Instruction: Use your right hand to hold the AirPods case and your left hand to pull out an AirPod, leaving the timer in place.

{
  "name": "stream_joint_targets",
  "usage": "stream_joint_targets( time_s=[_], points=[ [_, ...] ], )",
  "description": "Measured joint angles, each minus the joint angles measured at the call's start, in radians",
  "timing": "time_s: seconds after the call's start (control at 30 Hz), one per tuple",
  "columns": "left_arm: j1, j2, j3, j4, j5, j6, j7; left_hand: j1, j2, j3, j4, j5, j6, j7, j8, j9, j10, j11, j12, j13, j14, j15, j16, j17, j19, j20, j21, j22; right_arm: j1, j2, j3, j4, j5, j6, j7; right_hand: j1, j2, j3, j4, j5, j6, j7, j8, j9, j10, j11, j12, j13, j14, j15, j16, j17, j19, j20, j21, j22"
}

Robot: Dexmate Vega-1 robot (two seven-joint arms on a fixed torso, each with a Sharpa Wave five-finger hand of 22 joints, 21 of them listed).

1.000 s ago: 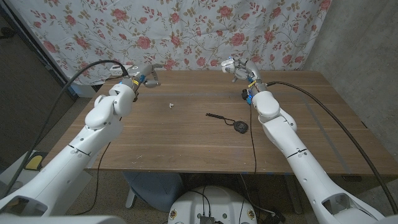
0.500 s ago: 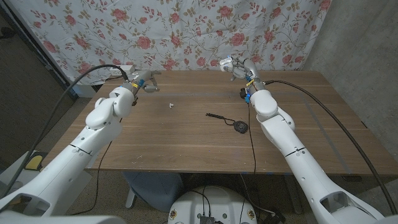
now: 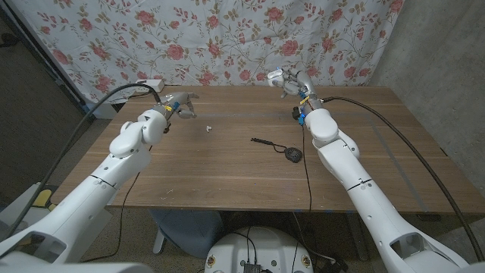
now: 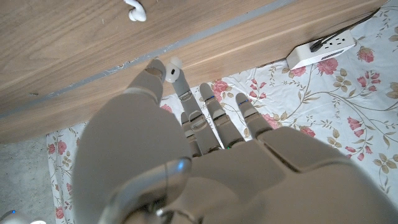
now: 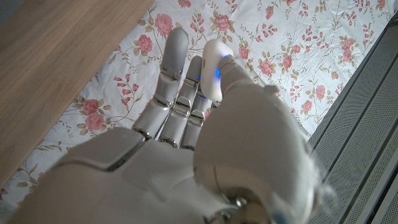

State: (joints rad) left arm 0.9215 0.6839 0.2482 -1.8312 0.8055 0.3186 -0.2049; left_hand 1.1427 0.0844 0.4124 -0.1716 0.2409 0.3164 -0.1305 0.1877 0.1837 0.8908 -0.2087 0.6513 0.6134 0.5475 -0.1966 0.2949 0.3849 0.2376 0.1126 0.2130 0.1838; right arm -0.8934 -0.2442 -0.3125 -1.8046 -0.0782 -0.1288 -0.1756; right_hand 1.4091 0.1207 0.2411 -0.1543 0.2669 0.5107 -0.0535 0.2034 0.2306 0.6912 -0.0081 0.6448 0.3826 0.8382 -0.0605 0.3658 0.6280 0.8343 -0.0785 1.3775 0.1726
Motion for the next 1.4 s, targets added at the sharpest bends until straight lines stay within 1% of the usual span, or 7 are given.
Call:
stream_joint_targets(
  time_s=[0.2,0.27,0.43,0.63,0.7,1.17,1.4],
  points=[
    [-0.007,-0.002,0.009,0.018,0.005,0.002,-0.008,0.0,0.0,0.0,0.0,0.0,0.0,0.0,0.0,0.0,0.0,0.0,0.004,0.0,0.002,0.002,-0.001,0.003,0.0,0.0,0.0,0.0,-0.003,-0.003,0.005,-0.001,0.0,0.004,0.002,0.0,0.0,0.0,0.0,0.004,0.0,0.0,0.0,0.0,0.002,0.002,0.0,0.0,0.0,0.0,0.0,0.0,0.0,0.0,0.006,0.0],
    [-0.019,-0.003,0.019,0.046,0.007,0.002,-0.011,0.0,0.0,0.0,0.0,0.0,0.0,0.0,0.0,0.0,-0.004,-0.004,0.004,0.0,0.002,0.002,-0.001,0.003,0.0,0.0,0.0,0.0,-0.005,-0.003,0.005,-0.001,0.002,0.007,0.004,0.0,0.0,0.0,0.0,0.004,0.0,0.0,0.0,0.0,0.002,0.002,0.0,0.0,0.0,0.0,0.0,0.0,0.0,0.0,0.006,0.0],
    [-0.035,-0.007,0.028,0.08,0.011,0.0,-0.015,0.0,0.0,0.0,0.0,0.0,0.0,0.0,0.0,0.0,-0.004,-0.004,0.004,0.001,0.003,0.0,-0.001,0.003,0.0,0.0,0.0,0.0,-0.007,-0.004,0.007,-0.003,0.003,0.007,0.005,0.0,0.0,0.0,0.0,0.004,0.0,0.0,0.0,0.0,0.002,0.002,-0.003,0.0,0.0,0.0,0.0,0.0,0.0,0.0,0.006,0.0],
    [-0.04,-0.009,0.032,0.092,0.012,-0.012,-0.013,0.0,0.0,0.0,0.0,0.0,0.0,0.0,0.0,0.0,-0.004,-0.004,0.004,-0.002,0.004,0.0,-0.001,0.007,0.0,0.0,0.0,0.0,-0.011,-0.004,0.007,-0.007,0.003,0.007,0.005,0.0,-0.001,0.0,0.0,0.004,0.0,0.0,0.0,0.0,0.002,0.002,-0.004,0.0,0.0,0.0,0.0,-0.001,0.0,0.0,0.006,0.0],
    [-0.048,-0.013,0.04,0.115,0.013,-0.017,-0.01,0.0,0.0,0.0,0.0,0.0,0.0,0.0,0.0,0.0,-0.004,-0.003,0.004,-0.002,0.004,0.0,-0.001,0.007,0.0,0.0,0.0,0.0,-0.012,-0.004,0.007,-0.008,0.003,0.007,0.004,0.0,-0.001,0.0,0.0,0.004,0.0,0.0,0.0,0.0,0.002,0.002,-0.003,0.0,0.0,0.0,0.0,-0.001,0.0,0.0,0.006,0.0],
    [-0.055,-0.022,0.048,0.158,0.004,-0.042,-0.004,-0.004,0.004,-0.001,0.007,-0.002,0.0,0.0,0.0,0.0,-0.017,-0.002,0.004,-0.011,0.004,-0.002,-0.001,0.012,0.004,0.004,0.0,0.0,-0.017,-0.003,0.002,-0.019,-0.009,-0.005,-0.004,-0.001,-0.002,0.0,0.0,0.007,0.0,0.0,0.0,0.0,0.001,0.001,0.0,0.0,-0.002,-0.002,0.0,0.0,0.0,0.0,0.006,0.0],
    [-0.062,-0.028,0.056,0.179,0.008,-0.048,0.008,-0.012,0.012,-0.003,0.011,-0.002,0.0,0.0,0.0,0.002,-0.029,-0.011,-0.003,-0.018,0.004,-0.002,-0.007,0.012,0.007,0.0,0.0,0.0,-0.018,0.002,-0.005,-0.026,-0.014,-0.015,-0.007,-0.001,-0.002,0.0,0.0,0.007,0.0,0.0,0.0,0.0,0.0,0.0,0.0,0.0,-0.002,-0.002,0.0,0.0,0.0,0.0,0.005,0.0]
  ],
)
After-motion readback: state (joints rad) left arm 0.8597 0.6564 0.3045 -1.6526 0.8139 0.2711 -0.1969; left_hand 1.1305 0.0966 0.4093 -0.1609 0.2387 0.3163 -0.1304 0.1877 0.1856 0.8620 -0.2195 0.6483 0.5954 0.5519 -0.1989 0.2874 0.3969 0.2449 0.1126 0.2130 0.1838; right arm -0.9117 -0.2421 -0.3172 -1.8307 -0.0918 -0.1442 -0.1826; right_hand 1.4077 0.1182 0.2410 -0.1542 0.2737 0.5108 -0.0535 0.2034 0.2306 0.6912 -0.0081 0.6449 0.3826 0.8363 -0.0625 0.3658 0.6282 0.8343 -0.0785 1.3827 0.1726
